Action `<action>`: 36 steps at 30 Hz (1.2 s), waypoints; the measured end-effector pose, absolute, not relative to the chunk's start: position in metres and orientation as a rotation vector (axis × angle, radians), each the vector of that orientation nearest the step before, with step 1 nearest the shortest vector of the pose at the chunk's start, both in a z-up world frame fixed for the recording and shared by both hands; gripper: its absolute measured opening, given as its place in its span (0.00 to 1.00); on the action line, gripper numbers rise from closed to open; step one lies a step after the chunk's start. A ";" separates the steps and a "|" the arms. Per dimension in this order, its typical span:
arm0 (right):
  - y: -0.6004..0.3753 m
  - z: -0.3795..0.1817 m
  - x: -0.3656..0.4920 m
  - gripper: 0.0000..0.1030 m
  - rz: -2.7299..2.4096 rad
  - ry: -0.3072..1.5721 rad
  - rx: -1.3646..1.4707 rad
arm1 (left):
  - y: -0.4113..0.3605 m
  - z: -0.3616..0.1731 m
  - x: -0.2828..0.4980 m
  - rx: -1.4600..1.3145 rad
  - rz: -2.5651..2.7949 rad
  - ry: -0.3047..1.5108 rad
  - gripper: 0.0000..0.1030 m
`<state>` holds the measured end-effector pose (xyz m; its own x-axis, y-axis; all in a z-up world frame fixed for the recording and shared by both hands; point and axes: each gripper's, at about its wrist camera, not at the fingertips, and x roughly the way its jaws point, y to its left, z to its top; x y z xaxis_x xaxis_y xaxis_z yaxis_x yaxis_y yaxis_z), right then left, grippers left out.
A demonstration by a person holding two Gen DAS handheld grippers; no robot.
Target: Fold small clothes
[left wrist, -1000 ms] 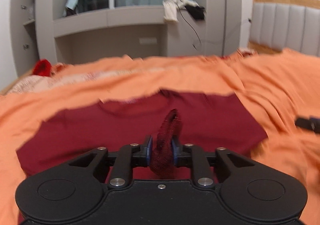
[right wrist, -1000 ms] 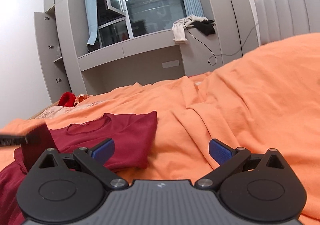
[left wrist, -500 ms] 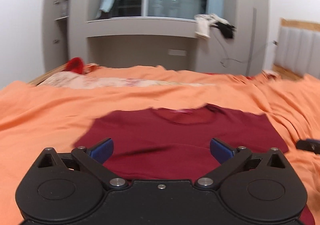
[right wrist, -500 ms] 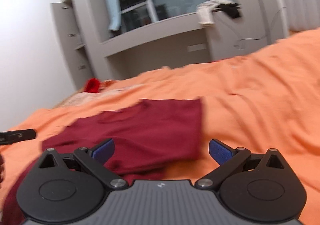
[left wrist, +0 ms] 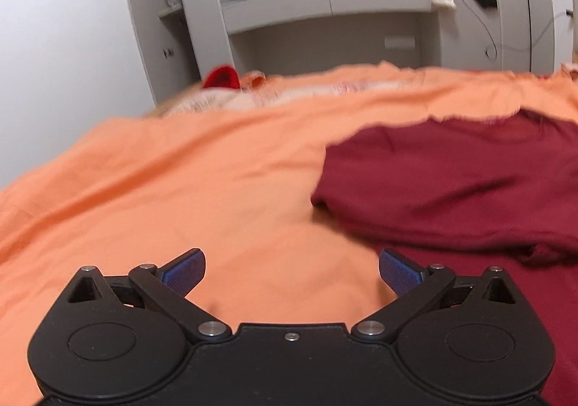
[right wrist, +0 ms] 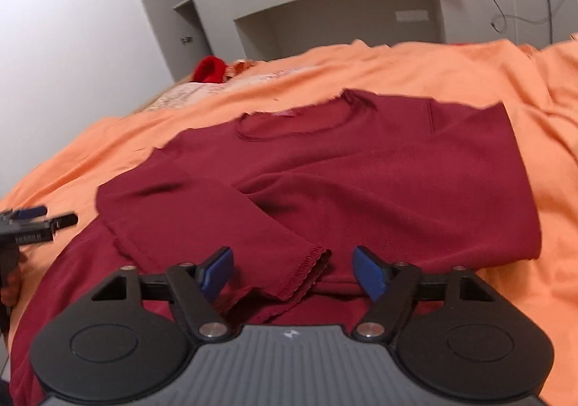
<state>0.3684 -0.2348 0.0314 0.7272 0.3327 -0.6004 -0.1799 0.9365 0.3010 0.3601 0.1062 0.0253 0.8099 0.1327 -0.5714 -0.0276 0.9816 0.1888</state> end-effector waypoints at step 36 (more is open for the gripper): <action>-0.244 0.032 0.376 0.06 0.272 0.624 0.268 | 0.159 0.003 0.435 -0.100 0.220 0.645 0.69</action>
